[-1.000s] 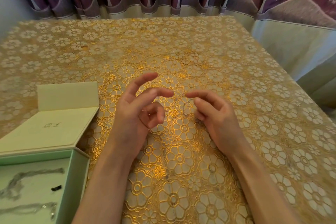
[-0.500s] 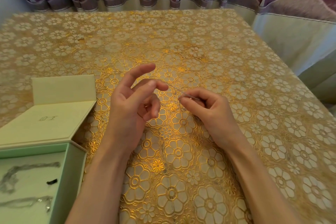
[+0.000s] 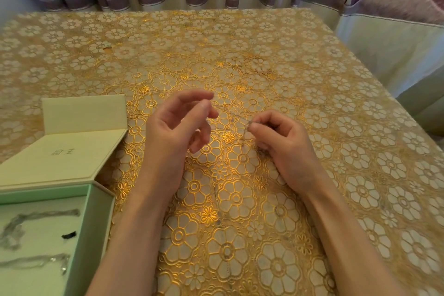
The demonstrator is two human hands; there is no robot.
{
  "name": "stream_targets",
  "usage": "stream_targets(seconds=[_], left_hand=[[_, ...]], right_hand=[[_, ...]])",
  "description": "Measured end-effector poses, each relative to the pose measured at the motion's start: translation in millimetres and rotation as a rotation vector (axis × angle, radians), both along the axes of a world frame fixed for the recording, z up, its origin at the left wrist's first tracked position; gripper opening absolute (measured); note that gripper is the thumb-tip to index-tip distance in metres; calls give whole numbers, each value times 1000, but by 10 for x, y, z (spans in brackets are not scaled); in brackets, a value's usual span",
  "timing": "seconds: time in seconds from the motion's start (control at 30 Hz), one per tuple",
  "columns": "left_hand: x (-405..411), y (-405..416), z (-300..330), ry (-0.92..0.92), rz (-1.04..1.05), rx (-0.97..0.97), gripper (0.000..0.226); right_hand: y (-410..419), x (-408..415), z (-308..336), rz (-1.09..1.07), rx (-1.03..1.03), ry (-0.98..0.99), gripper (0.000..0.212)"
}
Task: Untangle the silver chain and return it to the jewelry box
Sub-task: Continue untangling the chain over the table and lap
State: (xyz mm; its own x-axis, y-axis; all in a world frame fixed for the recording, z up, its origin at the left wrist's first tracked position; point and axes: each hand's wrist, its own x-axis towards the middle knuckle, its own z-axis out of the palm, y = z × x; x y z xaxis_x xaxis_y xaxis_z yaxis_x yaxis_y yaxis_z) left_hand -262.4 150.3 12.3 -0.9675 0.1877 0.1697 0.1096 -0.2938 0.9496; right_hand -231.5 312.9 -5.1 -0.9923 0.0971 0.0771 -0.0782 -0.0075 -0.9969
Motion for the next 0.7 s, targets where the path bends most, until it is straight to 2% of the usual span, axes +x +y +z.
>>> stream_targets(seconds=[0.07,0.13,0.3,0.4,0.57,0.7], left_hand=[[5,14,-24,34,-9,-82,6],[11,33,-39,55,-26,-124,10],[-4,38,-61,43,-47,-109,13],[0,33,-58,65,-35,-154,13],[30,107,-92,348,29,-501,10],[24,166,-165,427,30,-597,16]], right_hand=[[18,-9,-13,26,-55,9,4],[27,-11,-13,27,-97,2,7],[43,-22,6,45,-229,-27,5],[46,-42,0,37,-325,-39,18],[29,-39,3,38,-326,-45,19],[34,-38,6,51,-316,-49,18]])
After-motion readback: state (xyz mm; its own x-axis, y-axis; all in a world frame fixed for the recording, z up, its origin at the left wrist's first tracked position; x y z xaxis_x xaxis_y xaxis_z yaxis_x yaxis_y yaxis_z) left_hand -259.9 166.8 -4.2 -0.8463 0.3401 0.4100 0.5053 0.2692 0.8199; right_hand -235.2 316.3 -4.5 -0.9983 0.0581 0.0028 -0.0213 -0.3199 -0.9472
